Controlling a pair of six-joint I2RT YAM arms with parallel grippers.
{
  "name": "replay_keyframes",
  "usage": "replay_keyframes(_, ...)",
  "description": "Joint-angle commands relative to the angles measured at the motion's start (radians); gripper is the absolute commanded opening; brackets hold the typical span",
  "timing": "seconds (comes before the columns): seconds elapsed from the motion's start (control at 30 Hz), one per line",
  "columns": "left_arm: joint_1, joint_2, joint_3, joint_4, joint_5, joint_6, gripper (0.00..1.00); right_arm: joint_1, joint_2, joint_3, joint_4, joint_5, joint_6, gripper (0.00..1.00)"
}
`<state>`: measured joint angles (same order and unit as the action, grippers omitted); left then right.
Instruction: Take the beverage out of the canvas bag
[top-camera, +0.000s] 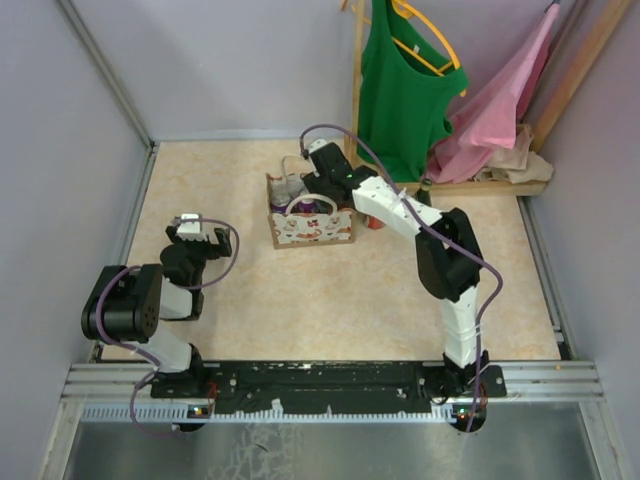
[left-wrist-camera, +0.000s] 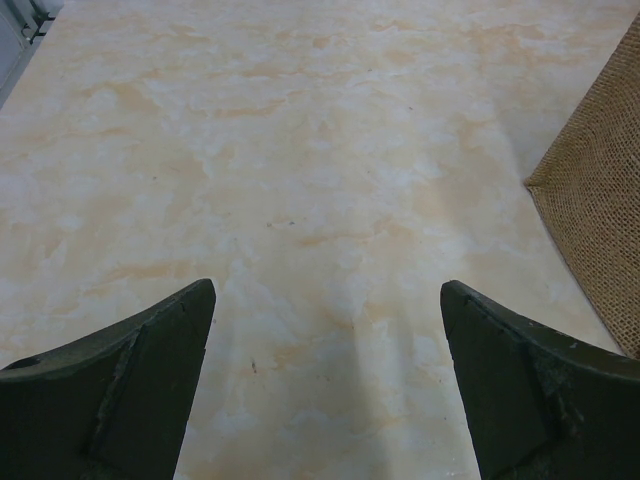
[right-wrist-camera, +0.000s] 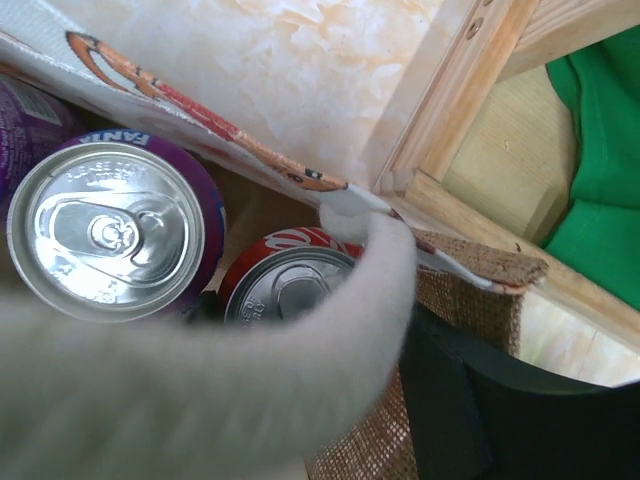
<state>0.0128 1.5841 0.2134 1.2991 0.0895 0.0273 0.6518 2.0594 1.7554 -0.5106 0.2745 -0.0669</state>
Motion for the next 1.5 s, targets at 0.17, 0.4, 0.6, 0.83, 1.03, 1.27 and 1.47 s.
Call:
replay_keyframes(0.17, -0.002, 0.008, 0.012, 0.012, 0.000, 0.008, 1.00, -0.003, -0.196, -0.051, 0.202, 0.048, -0.006, 0.00)
replay_keyframes(0.4, -0.003, 0.009, 0.012, 0.012, 0.000, 0.008, 1.00, -0.003, -0.275, -0.103, 0.289, 0.050, 0.006, 0.00)
replay_keyframes(0.6, -0.003, 0.009, 0.012, 0.012, 0.000, 0.008, 1.00, -0.003, -0.430, -0.177, 0.396, 0.062, 0.024, 0.00)
replay_keyframes(0.83, -0.002, 0.008, 0.013, 0.012, -0.001, 0.008, 1.00, -0.004, -0.643, -0.298, 0.523, 0.186, 0.013, 0.00)
replay_keyframes(1.03, -0.002, 0.009, 0.012, 0.012, -0.001, 0.007, 1.00, -0.008, -0.800, -0.450, 0.570, 0.386, -0.001, 0.00)
replay_keyframes(1.27, -0.002, 0.008, 0.012, 0.012, -0.002, 0.008, 1.00, -0.046, -0.910, -0.647, 0.496, 0.487, 0.132, 0.00)
replay_keyframes(1.47, -0.002, 0.008, 0.012, 0.012, -0.002, 0.008, 1.00, -0.091, -0.963, -0.784, 0.387, 0.485, 0.257, 0.00)
